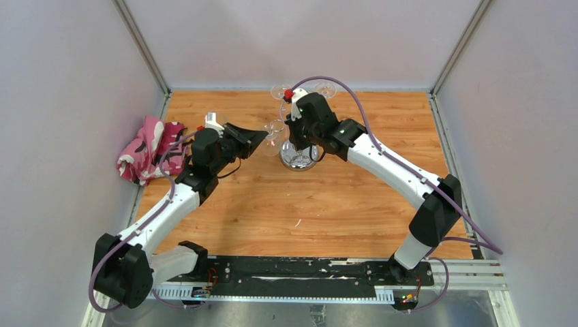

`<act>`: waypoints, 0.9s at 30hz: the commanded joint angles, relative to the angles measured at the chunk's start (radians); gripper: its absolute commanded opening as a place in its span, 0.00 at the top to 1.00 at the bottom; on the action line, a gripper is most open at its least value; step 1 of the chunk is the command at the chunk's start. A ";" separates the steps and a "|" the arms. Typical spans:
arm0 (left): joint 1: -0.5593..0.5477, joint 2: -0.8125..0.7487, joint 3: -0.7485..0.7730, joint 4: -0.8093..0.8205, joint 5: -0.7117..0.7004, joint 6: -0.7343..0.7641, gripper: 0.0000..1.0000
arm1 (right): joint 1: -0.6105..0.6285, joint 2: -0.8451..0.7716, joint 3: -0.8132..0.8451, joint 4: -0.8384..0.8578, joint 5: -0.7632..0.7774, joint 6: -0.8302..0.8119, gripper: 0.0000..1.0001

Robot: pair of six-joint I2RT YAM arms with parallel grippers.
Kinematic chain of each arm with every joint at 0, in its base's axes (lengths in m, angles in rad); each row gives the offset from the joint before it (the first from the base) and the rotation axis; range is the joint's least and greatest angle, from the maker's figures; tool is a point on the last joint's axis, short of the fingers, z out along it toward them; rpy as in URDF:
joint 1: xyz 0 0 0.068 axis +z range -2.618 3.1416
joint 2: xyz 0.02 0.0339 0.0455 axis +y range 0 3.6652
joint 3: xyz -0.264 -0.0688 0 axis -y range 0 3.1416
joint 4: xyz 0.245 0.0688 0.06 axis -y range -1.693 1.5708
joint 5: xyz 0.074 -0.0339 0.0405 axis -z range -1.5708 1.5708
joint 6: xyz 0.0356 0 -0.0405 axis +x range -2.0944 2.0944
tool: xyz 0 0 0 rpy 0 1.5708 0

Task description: Take the wine glass off the wine glass rack

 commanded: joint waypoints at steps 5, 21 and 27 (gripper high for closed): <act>0.011 -0.161 0.006 -0.061 -0.003 0.049 1.00 | -0.007 -0.027 -0.012 0.012 0.008 -0.009 1.00; 0.014 -0.433 0.169 -0.121 0.058 0.295 1.00 | -0.080 -0.363 -0.233 0.130 0.002 -0.001 1.00; 0.014 -0.188 0.181 0.450 0.372 0.119 1.00 | -0.363 -0.637 -0.450 0.396 -0.419 0.178 0.93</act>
